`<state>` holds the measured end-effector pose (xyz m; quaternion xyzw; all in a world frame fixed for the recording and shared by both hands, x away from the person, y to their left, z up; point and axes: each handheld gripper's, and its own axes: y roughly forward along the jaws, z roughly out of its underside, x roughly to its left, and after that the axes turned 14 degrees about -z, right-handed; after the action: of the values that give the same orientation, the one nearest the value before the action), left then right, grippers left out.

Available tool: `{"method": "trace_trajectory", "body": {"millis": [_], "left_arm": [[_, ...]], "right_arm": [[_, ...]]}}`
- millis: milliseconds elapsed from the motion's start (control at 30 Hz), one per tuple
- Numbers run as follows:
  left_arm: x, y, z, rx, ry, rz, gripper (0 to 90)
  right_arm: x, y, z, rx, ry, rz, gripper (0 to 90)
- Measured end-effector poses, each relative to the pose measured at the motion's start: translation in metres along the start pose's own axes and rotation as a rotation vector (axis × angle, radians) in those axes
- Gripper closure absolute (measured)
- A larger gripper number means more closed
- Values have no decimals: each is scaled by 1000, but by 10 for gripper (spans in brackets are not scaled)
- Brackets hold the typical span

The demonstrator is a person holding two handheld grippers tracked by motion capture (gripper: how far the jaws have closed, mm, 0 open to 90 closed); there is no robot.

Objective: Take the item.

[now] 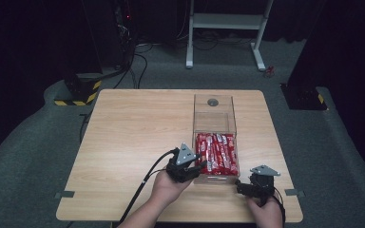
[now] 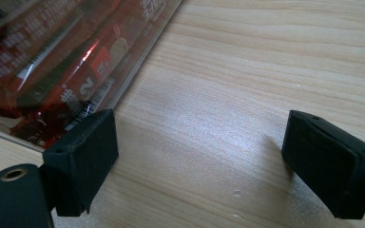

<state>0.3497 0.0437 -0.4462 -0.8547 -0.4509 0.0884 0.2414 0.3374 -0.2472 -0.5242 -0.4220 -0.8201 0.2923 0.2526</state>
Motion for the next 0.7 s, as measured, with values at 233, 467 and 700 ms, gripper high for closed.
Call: {"method": "trace_trajectory", "body": {"millis": [233, 467, 700], "left_arm": [[-1, 3, 4, 3, -14, 3, 723], [-1, 4, 7, 6, -44, 21, 822], [-1, 1, 7, 1, -55, 33, 897]], "right_arm": [[0, 0, 0, 0, -3, 0, 120], [0, 0, 0, 0, -4, 0, 121], [0, 0, 0, 0, -7, 0, 123]]}}
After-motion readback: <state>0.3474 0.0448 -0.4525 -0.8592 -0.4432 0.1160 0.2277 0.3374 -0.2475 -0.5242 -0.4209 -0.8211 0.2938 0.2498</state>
